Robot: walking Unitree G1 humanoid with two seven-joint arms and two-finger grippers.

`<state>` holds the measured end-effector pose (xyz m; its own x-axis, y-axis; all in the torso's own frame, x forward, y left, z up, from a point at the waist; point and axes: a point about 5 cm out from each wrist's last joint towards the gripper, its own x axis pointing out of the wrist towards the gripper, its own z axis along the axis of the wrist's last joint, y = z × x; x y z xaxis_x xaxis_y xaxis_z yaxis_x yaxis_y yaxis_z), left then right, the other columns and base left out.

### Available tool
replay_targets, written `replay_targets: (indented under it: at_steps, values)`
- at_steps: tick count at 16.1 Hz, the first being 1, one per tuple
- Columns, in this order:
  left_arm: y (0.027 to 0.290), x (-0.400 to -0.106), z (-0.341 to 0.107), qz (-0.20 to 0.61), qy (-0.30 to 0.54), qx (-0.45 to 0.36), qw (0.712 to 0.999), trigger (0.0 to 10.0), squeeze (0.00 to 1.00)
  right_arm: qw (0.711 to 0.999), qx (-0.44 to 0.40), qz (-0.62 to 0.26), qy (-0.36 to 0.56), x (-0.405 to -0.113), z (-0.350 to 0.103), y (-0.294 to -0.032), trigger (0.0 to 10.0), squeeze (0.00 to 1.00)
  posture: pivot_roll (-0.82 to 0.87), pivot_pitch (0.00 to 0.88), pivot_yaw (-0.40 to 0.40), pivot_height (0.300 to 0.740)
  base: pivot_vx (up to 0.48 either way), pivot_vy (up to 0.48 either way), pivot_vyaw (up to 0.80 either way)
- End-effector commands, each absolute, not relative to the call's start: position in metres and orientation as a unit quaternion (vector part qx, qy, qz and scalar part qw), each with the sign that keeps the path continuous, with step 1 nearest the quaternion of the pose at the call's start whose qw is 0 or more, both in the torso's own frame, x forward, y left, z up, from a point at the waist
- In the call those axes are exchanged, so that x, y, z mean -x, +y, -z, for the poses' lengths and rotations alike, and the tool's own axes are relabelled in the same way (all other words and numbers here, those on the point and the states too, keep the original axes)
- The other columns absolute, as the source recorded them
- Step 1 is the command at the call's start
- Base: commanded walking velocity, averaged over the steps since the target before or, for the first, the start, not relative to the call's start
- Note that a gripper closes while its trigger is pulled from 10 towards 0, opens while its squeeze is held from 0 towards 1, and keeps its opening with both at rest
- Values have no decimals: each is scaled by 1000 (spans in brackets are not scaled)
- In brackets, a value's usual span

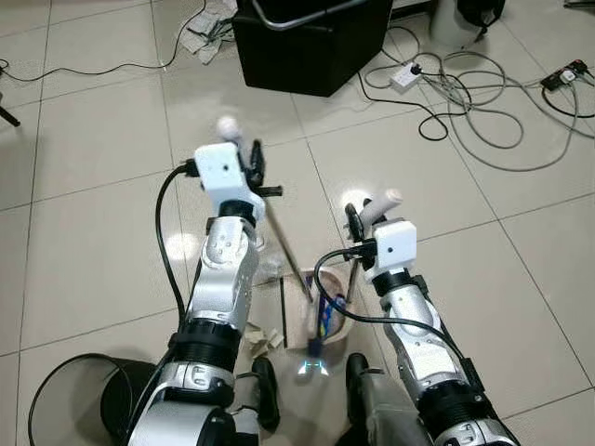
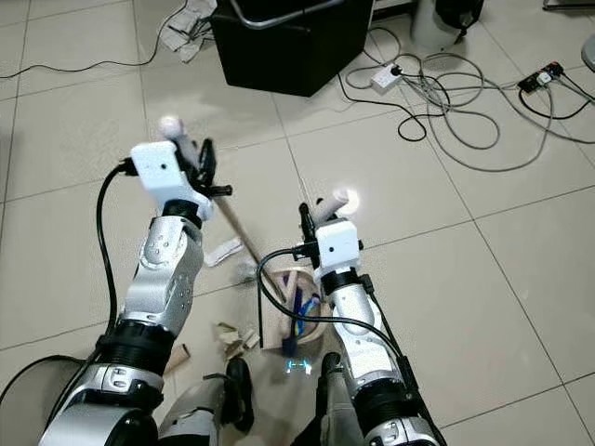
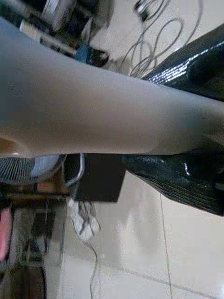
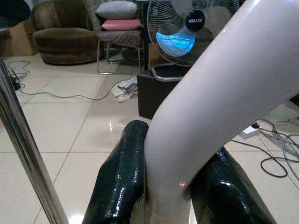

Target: Sweep floor

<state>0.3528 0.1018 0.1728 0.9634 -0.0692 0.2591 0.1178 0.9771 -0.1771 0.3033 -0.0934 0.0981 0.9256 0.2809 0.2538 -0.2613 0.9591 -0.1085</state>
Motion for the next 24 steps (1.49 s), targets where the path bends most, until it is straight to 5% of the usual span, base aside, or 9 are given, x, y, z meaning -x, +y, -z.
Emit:
replay_targets:
  at_steps: [1,12,24]
  values:
    - [105,-352,-187,68,-155,92,981,10000,0,984,26,-157,-80,-293,-76,-90,10000,0,0,301,67,740,0,0,0]
    - [176,-330,-213,91,-169,10,981,10000,0,985,13,-133,-106,-278,-91,-139,10000,0,12,191,59,740,0,0,0]
    - [200,-302,-181,45,-89,-41,994,10000,0,977,-41,-161,-131,-254,-154,-178,10000,0,-26,126,89,740,0,0,0]
